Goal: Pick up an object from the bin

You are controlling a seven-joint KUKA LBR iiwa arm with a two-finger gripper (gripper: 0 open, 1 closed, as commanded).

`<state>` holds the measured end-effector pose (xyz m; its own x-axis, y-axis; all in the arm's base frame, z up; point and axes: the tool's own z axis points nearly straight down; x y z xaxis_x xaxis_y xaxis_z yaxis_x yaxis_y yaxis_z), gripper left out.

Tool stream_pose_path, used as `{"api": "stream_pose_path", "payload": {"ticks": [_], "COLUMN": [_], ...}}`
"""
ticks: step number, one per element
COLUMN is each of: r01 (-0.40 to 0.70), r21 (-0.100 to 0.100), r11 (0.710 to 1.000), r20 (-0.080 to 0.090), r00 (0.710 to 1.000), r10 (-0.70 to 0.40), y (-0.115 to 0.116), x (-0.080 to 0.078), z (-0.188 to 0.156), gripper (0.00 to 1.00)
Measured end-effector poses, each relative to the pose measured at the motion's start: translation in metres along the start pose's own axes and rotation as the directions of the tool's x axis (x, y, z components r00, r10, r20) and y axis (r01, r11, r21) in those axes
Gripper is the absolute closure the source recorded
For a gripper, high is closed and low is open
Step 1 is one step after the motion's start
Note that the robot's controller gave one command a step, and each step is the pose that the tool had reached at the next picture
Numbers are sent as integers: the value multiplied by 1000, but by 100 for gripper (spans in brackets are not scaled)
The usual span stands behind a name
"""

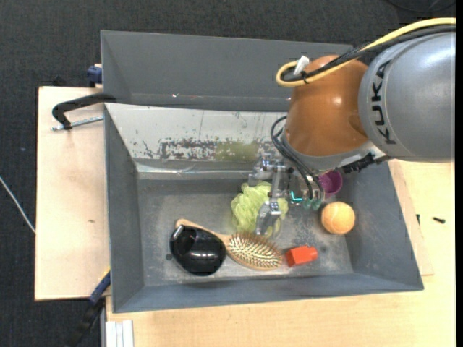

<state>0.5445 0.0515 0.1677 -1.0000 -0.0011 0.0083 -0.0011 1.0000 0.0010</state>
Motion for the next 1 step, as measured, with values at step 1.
{"api": "stream_pose_path", "payload": {"ticks": [1], "r01": [-1], "r21": [0], "r11": [1000], "r20": [7], "r00": [1000], "r10": [1], "y": [0], "x": [-1], "z": [-4], "gripper": [0]}}
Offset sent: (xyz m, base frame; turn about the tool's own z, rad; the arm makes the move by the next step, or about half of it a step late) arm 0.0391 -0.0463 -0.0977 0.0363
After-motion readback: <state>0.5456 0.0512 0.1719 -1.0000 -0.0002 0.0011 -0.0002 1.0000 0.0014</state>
